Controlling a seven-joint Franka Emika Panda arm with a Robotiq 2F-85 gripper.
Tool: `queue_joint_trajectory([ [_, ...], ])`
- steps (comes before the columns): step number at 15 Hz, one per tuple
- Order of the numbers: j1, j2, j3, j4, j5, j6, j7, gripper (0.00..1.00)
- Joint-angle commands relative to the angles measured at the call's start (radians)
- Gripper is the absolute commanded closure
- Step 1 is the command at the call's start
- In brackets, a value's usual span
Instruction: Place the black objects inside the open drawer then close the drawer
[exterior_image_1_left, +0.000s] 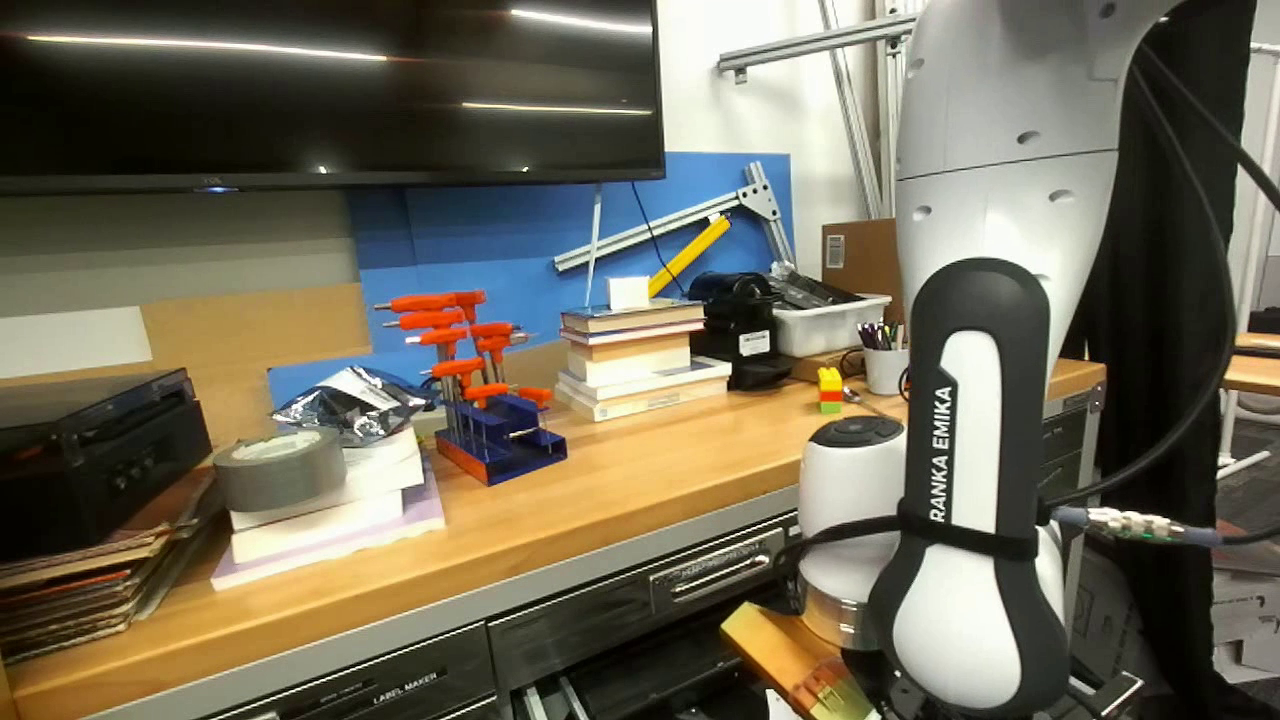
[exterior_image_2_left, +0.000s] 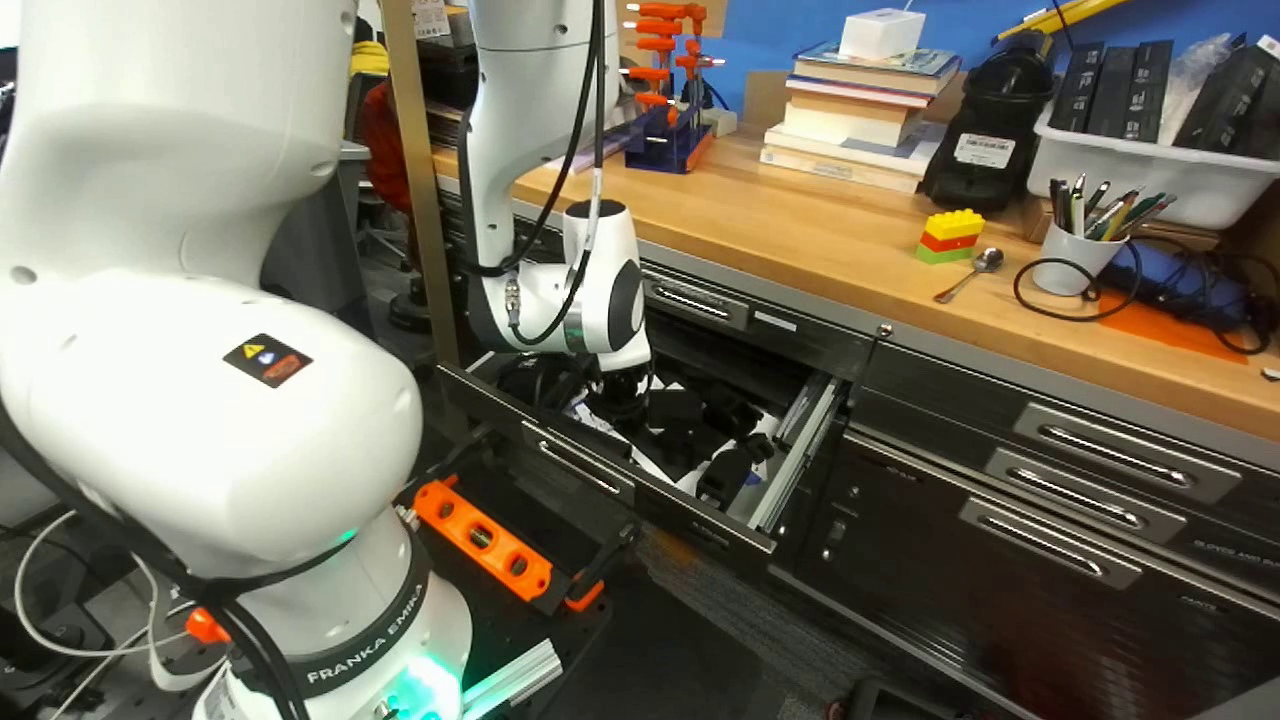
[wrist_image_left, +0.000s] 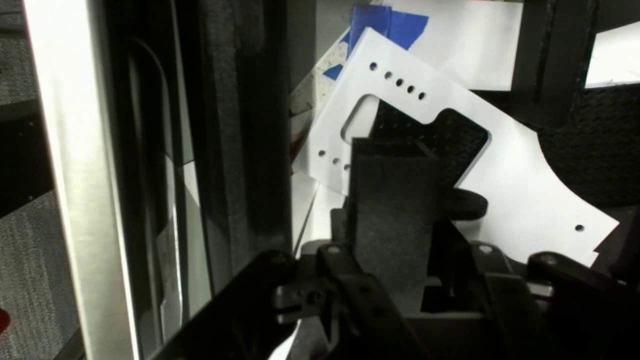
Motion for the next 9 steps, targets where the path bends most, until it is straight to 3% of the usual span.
queue_joint_trajectory([
  [1,0.041,0.006,-0.029,0.026,0.009,-0.027,0.016,0.25],
  [4,0.055,-0.011,-0.035,0.039,0.0,-0.07,0.006,0.02],
  [9,0.089,-0.069,-0.038,0.058,-0.011,-0.18,0.001,0.0],
])
